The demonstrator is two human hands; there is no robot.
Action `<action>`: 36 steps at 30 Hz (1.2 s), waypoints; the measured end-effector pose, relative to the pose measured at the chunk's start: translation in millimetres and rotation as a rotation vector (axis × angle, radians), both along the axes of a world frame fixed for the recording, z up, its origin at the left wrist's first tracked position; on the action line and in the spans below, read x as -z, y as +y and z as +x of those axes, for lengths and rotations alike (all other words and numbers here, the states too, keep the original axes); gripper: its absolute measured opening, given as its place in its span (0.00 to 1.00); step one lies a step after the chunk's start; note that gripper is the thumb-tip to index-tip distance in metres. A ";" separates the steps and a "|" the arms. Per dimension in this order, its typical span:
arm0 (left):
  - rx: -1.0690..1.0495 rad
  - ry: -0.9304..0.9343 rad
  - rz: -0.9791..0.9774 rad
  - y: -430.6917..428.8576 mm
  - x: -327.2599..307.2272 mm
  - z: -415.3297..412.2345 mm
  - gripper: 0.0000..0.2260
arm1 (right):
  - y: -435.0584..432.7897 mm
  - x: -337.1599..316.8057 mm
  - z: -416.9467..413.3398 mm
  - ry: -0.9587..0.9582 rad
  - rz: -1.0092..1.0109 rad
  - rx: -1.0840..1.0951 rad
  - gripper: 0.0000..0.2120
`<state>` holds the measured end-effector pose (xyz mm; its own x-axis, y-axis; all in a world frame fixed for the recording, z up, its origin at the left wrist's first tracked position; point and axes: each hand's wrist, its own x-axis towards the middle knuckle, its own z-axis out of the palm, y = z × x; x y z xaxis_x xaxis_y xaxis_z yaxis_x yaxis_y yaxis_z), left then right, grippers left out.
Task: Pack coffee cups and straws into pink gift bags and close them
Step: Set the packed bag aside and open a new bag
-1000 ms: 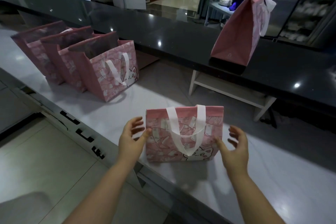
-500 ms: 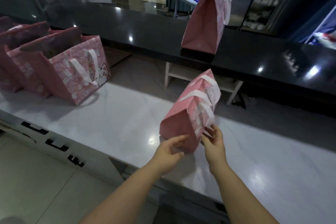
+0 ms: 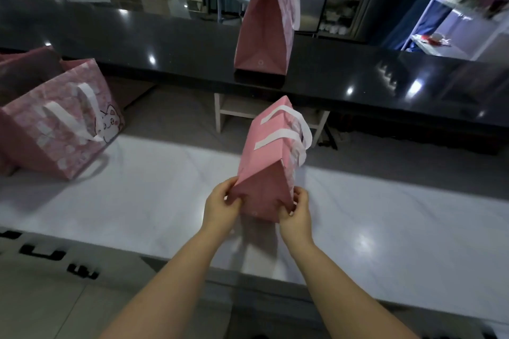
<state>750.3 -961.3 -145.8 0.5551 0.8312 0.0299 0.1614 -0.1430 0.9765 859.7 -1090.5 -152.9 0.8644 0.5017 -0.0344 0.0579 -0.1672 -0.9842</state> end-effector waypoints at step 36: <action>0.123 -0.192 0.141 47.4 -199.5 235.3 0.17 | 35.1 -200.4 230.4 -0.255 0.180 0.073 0.15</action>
